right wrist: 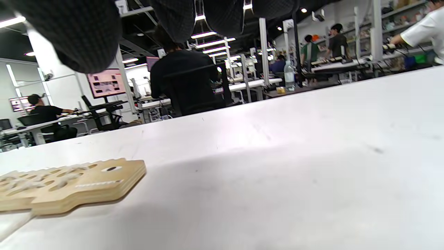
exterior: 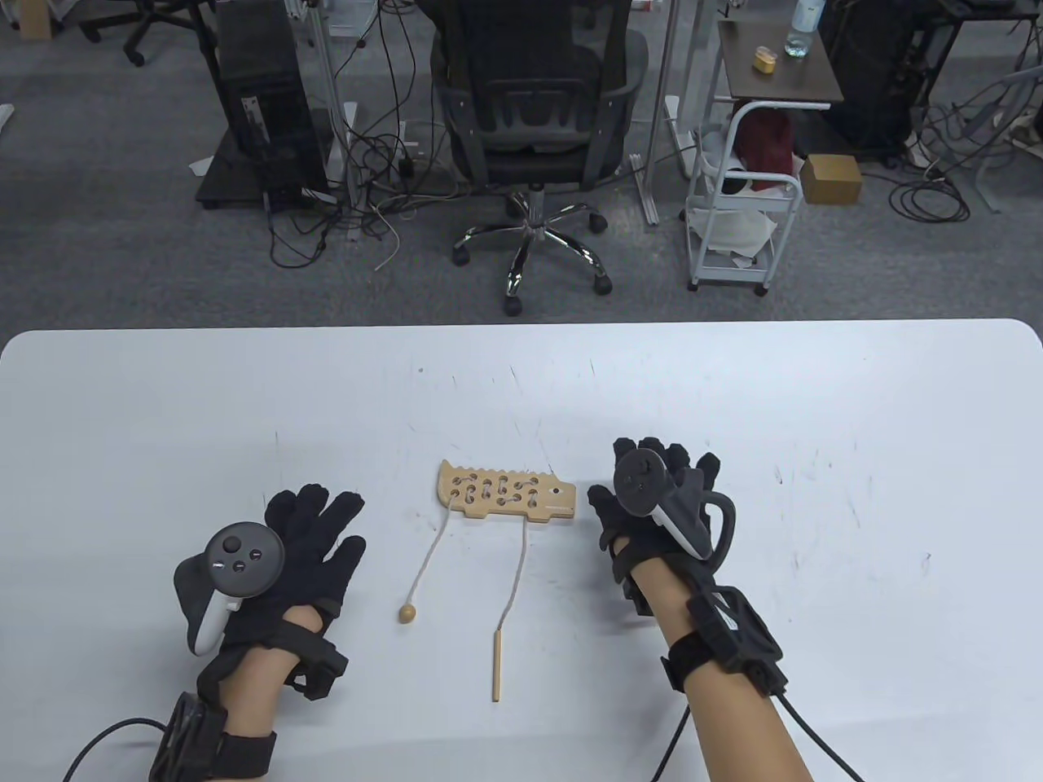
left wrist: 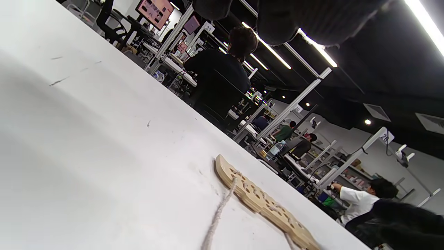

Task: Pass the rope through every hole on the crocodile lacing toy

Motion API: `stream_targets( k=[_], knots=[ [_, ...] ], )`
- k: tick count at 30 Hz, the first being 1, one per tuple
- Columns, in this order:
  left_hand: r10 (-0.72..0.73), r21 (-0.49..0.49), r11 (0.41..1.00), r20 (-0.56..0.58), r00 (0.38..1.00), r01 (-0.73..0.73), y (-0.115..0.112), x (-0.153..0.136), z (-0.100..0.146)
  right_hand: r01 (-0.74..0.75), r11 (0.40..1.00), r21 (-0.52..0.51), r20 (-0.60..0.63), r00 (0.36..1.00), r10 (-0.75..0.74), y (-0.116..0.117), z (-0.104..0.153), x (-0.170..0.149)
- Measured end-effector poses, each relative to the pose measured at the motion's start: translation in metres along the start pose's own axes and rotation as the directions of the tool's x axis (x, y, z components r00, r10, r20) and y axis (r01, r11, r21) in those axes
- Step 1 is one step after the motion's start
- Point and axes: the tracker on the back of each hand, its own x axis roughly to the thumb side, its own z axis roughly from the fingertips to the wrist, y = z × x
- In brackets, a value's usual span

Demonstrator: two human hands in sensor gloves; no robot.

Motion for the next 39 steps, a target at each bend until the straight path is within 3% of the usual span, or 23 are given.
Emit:
stream_targets(
  k=[6,17,22,39],
  knots=[
    [-0.088,0.01,0.996,-0.007,0.996,0.089,-0.002,0.001,-0.001,0.074,0.997,0.009,0.08,0.994,-0.074,-0.016,0.031,-0.01],
    [-0.21,0.021,0.977,-0.018,0.978,0.21,-0.005,0.004,0.0,0.038,0.999,0.014,0.208,0.977,-0.04,-0.026,0.079,-0.01],
    [-0.229,0.017,0.973,-0.023,0.973,0.229,-0.006,0.005,0.001,0.048,0.997,0.062,0.194,0.979,-0.059,-0.024,0.084,-0.018],
    [-0.255,0.016,0.967,-0.028,0.967,0.255,-0.003,0.01,0.003,0.052,0.998,0.035,0.211,0.976,-0.059,-0.013,0.078,-0.021]
  ],
)
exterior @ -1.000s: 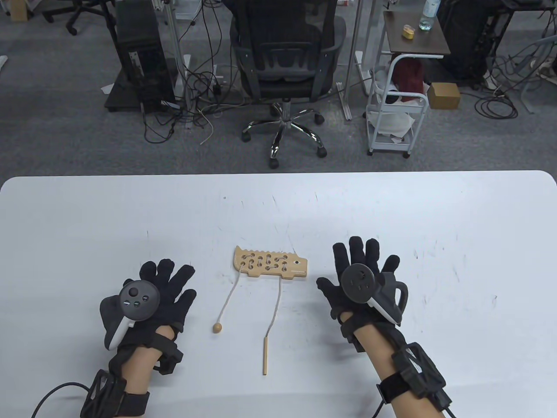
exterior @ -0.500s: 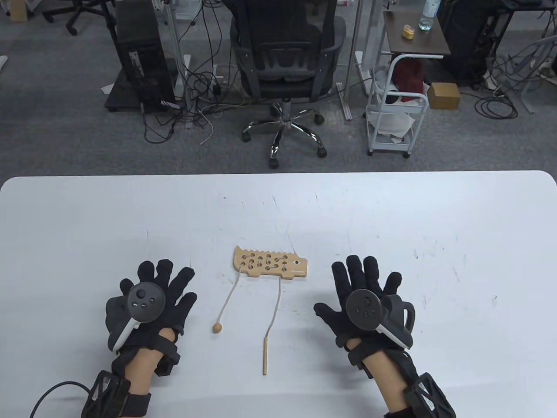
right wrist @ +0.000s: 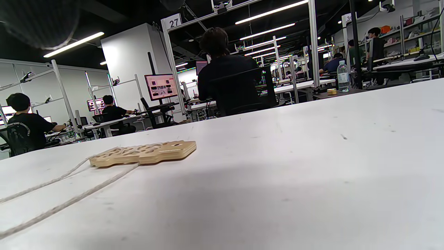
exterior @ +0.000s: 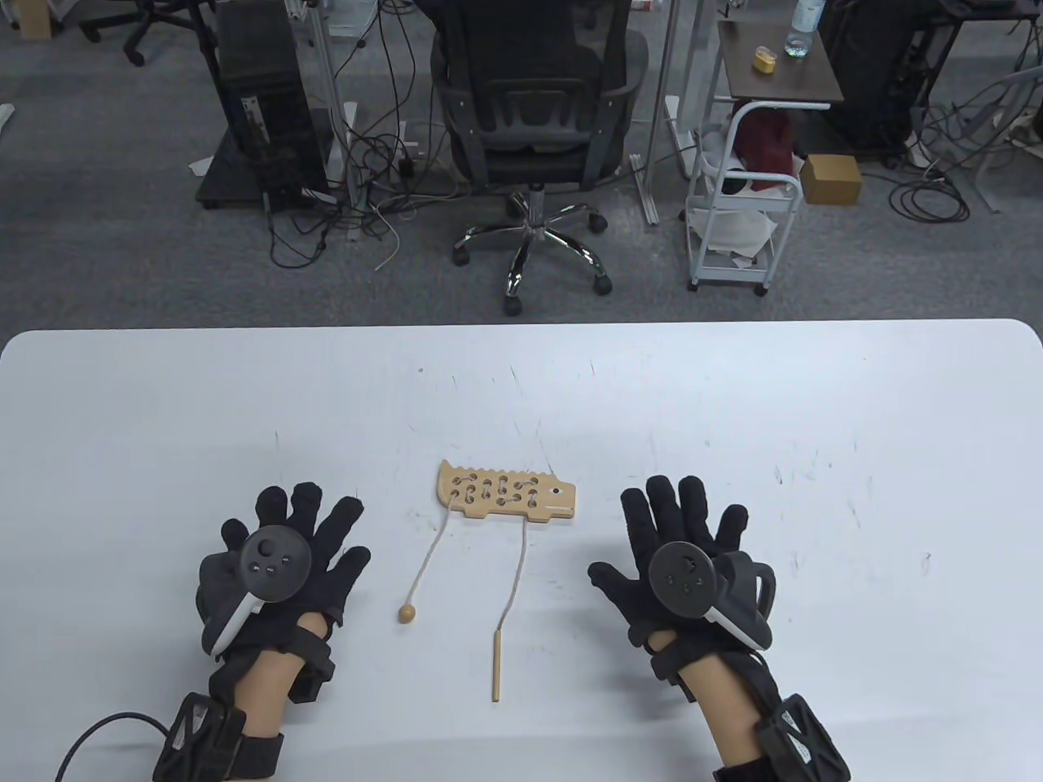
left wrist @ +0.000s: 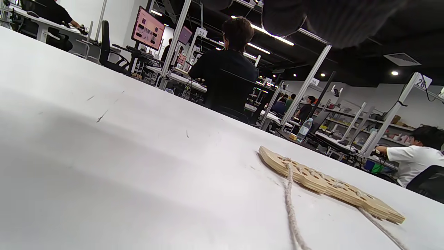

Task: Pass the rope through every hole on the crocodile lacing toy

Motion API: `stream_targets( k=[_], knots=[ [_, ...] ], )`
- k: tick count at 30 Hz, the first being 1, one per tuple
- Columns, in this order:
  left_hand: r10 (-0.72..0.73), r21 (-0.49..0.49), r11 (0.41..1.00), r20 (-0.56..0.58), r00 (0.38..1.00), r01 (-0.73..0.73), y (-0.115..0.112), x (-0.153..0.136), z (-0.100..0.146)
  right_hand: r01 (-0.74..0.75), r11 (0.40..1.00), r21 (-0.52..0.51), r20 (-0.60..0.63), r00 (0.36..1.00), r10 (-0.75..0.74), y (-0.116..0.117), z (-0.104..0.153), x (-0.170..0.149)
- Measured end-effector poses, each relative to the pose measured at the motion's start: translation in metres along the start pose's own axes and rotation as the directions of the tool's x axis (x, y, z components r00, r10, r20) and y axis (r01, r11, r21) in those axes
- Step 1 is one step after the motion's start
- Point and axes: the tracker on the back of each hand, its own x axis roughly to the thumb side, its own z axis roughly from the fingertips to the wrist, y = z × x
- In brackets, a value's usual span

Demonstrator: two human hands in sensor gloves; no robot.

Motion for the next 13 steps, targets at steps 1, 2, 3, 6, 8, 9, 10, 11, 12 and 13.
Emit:
stream_targets(
  k=[1,2,3,6,8,9,10,11,12,13],
  knots=[
    [-0.003,-0.003,1.0,0.001,1.0,0.003,-0.0003,0.0005,0.0,-0.004,1.0,0.004,0.0,1.0,0.004,0.0008,-0.0001,0.0002],
    [-0.008,-0.007,1.0,0.002,1.0,0.008,-0.0005,0.0013,0.0,-0.008,1.0,0.006,0.002,1.0,0.008,0.0017,0.0001,0.0006],
    [-0.01,-0.008,1.0,0.004,1.0,0.01,-0.0007,0.0019,0.0001,-0.009,1.0,0.006,0.002,1.0,0.009,0.0019,0.0001,0.0008],
    [-0.009,-0.011,1.0,0.008,1.0,0.009,-0.001,0.003,0.0008,-0.002,1.0,-0.002,0.001,1.0,0.002,0.0019,0.0003,0.001],
    [-0.009,-0.01,1.0,0.009,1.0,0.009,-0.0012,0.0027,0.0006,0.015,1.0,0.0,-0.012,1.0,-0.015,0.0021,-0.0009,-0.0011],
    [-0.009,-0.009,1.0,0.009,1.0,0.009,-0.0011,0.0026,0.0006,0.023,1.0,0.001,-0.018,1.0,-0.023,0.0023,-0.0014,-0.0024],
    [-0.008,-0.009,1.0,0.009,1.0,0.008,-0.0014,0.0023,0.0005,0.027,1.0,0.005,-0.023,0.999,-0.026,0.0027,-0.0016,-0.0039],
    [-0.007,-0.008,1.0,0.009,1.0,0.007,-0.0014,0.0023,0.0007,0.026,1.0,0.007,-0.025,0.999,-0.025,0.003,-0.0015,-0.0045],
    [-0.005,-0.007,1.0,0.009,1.0,0.005,-0.0016,0.0021,0.0008,0.026,1.0,0.012,-0.026,0.999,-0.026,0.004,-0.0013,-0.0056],
    [-0.002,-0.007,1.0,0.01,1.0,0.002,-0.0016,0.0022,0.0011,0.027,0.999,0.018,-0.028,0.999,-0.027,0.0052,-0.0012,-0.0066]
  ],
)
